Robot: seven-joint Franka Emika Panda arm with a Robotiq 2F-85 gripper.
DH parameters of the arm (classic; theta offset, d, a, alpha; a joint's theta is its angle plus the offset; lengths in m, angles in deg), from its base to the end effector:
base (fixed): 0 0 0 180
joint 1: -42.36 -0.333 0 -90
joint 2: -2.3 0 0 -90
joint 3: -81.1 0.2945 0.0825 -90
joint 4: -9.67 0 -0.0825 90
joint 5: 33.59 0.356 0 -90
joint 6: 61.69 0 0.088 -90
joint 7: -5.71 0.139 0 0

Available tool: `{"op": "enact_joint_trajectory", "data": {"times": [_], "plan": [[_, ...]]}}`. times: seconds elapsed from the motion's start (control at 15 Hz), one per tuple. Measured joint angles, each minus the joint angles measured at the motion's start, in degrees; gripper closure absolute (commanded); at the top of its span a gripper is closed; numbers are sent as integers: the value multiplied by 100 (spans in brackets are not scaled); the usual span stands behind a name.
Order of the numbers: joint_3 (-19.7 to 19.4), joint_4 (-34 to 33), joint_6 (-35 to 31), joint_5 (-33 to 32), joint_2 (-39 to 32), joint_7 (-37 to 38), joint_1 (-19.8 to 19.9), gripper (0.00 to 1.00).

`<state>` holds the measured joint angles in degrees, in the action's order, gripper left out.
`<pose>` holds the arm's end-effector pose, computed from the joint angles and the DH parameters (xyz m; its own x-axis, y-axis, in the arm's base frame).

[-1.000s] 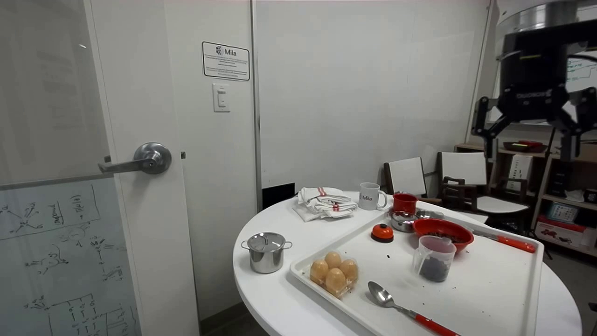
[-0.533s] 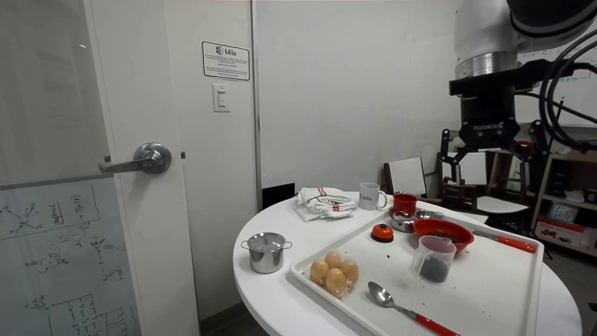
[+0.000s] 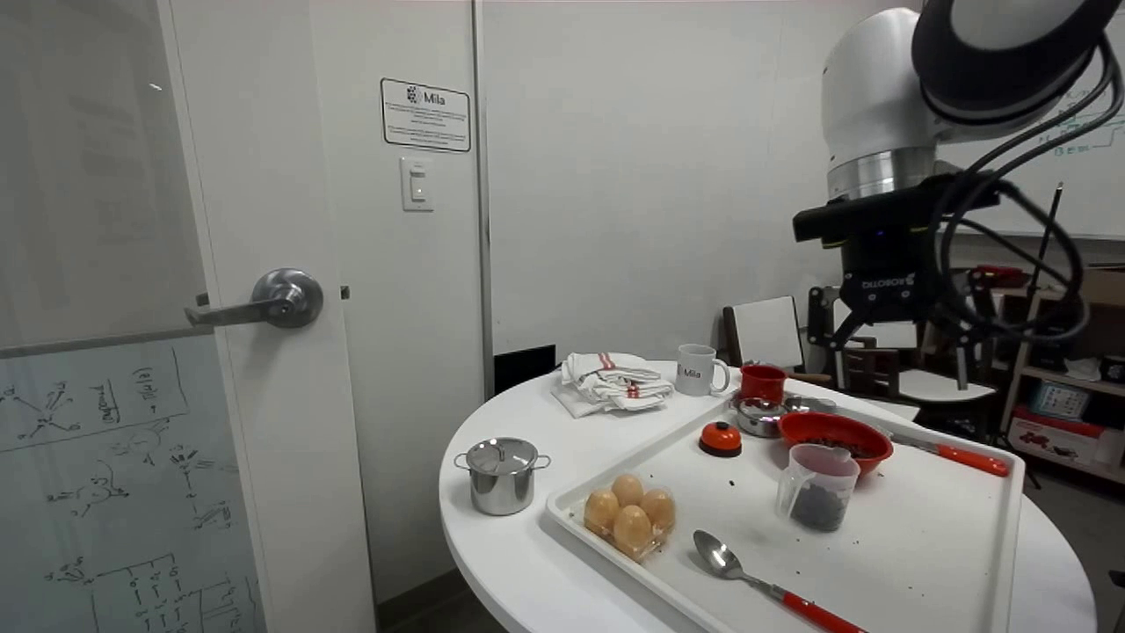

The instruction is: Pour the contents from the clear jar into the orange bowl

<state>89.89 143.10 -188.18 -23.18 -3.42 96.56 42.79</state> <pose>0.4563 0.0789 0.2489 -0.0076 -0.9915 -0.1299 -0.9734 -0.0225 0.2280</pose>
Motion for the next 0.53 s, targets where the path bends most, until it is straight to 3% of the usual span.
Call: {"op": "enact_joint_trajectory", "data": {"times": [0.33, 0.53], "plan": [[-437, -670, -873, -197, -1406, 1100, -413, 0], [-715, -1159, -1000, -240, -2115, 1362, -575, 0]]}}
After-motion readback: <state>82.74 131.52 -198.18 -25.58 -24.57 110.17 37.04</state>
